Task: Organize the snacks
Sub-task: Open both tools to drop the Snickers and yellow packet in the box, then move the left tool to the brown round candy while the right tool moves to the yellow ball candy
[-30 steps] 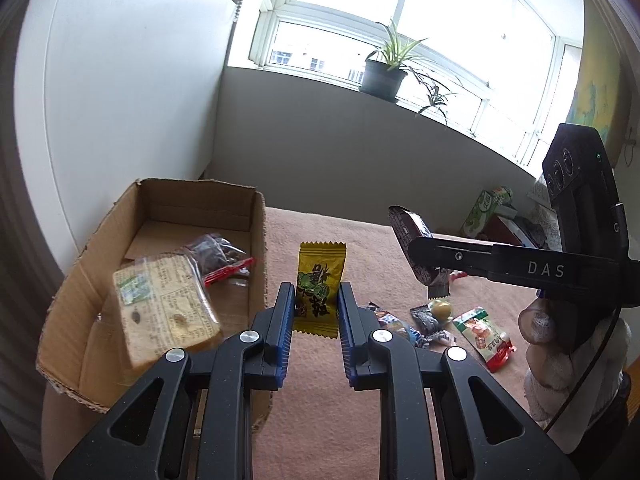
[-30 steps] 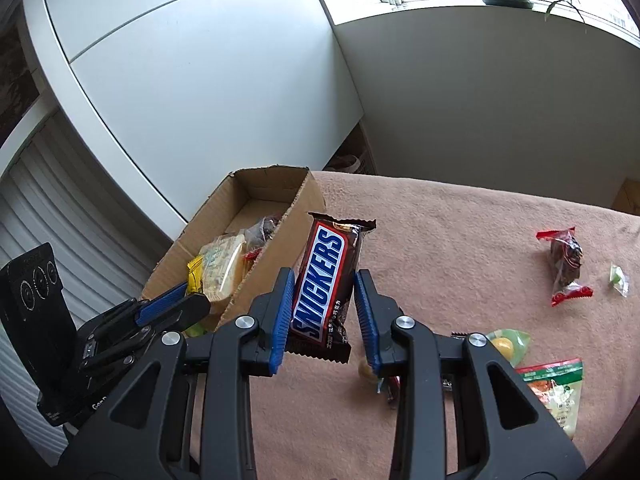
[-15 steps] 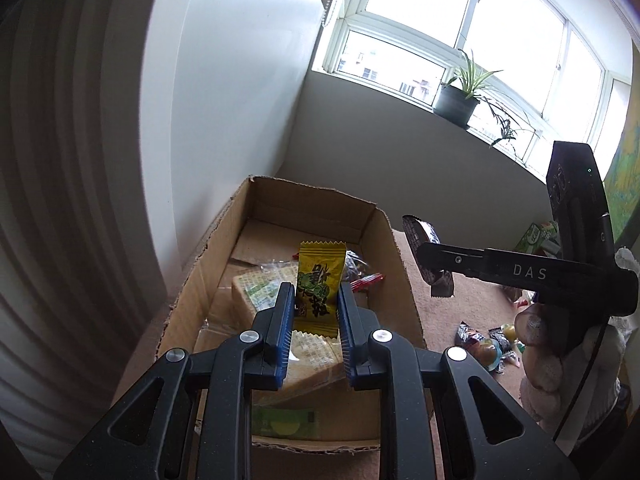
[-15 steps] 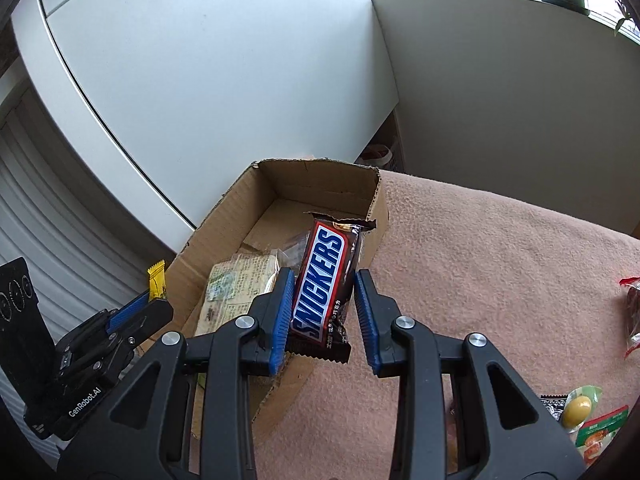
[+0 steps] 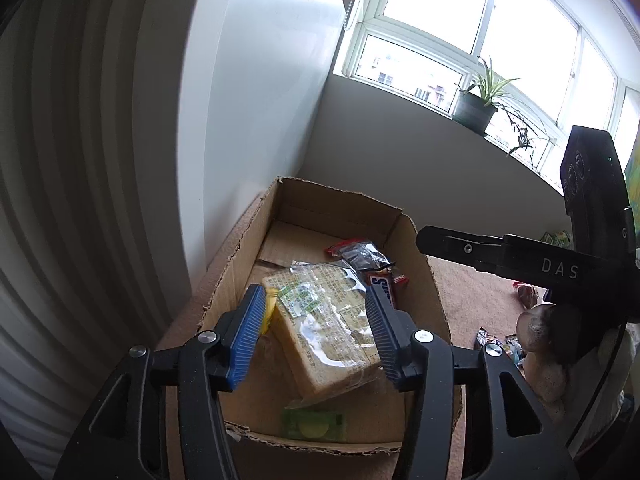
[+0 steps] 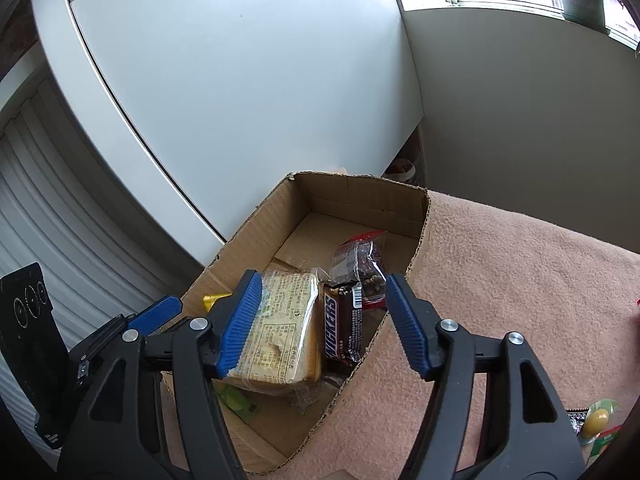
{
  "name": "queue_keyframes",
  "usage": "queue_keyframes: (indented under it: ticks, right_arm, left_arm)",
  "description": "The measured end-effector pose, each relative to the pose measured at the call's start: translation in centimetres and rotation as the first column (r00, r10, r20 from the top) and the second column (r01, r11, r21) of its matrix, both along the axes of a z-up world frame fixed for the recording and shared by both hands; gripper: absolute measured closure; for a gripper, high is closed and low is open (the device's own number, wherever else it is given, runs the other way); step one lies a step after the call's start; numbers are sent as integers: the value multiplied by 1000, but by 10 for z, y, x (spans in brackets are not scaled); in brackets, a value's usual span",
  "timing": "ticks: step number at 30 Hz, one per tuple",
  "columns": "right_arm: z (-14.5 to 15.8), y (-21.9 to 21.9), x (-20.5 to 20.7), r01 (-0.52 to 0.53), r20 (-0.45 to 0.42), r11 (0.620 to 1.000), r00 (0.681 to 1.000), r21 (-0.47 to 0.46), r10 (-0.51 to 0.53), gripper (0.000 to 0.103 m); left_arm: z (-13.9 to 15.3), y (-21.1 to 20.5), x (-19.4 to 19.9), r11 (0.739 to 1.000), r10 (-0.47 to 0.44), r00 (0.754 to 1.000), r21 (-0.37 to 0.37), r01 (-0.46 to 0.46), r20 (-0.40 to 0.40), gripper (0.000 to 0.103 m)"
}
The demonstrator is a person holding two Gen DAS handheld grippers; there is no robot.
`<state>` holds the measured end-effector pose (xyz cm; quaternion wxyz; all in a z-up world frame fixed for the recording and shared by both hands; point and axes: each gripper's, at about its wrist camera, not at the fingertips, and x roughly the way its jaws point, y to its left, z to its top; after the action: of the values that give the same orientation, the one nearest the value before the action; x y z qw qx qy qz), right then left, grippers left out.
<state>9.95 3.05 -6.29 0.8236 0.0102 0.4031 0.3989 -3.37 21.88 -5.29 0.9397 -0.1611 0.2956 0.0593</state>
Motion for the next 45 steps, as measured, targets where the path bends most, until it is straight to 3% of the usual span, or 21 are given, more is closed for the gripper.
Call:
queue_keyframes:
  ticks: [4,9,19,23,27,35,42,45]
  right_arm:
    - [6,-16,-5,23,6,1000,1000,11,-23,33]
    - [8,-43,-12,44,63,998,997,-41,-41,30]
    - [-1,-134,-5,151,55,988,987,-31,-149,29]
    - [-12,-172,-5,210,49,978,977,-14,-209,29]
    - [-28,-199,-6,248,36,967,969,-61,-246,29]
    - [-48,-230,3,263,-65,963,962,-52,-266,29]
    - [-67,-230,15,282,-92,953,952,-107,-292,30]
    - [-78,-226,22,289,-95,944,947,-161,-307,40]
  left_arm:
    - [5,-3,-2,1000,-5,1000,1,5,18,51]
    - [11,-17,-2,999,-34,999,4,33,33,51]
    - [18,-67,13,992,-123,991,4,123,48,51]
    - [13,-101,22,982,-186,982,25,185,23,51]
    - [2,-134,32,967,-252,967,36,253,-26,51]
    - [-17,-174,44,945,-326,941,-4,327,-93,51]
    - [-30,-197,48,931,-356,923,32,364,-143,51]
    - [-34,-201,51,931,-353,922,40,363,-156,51]
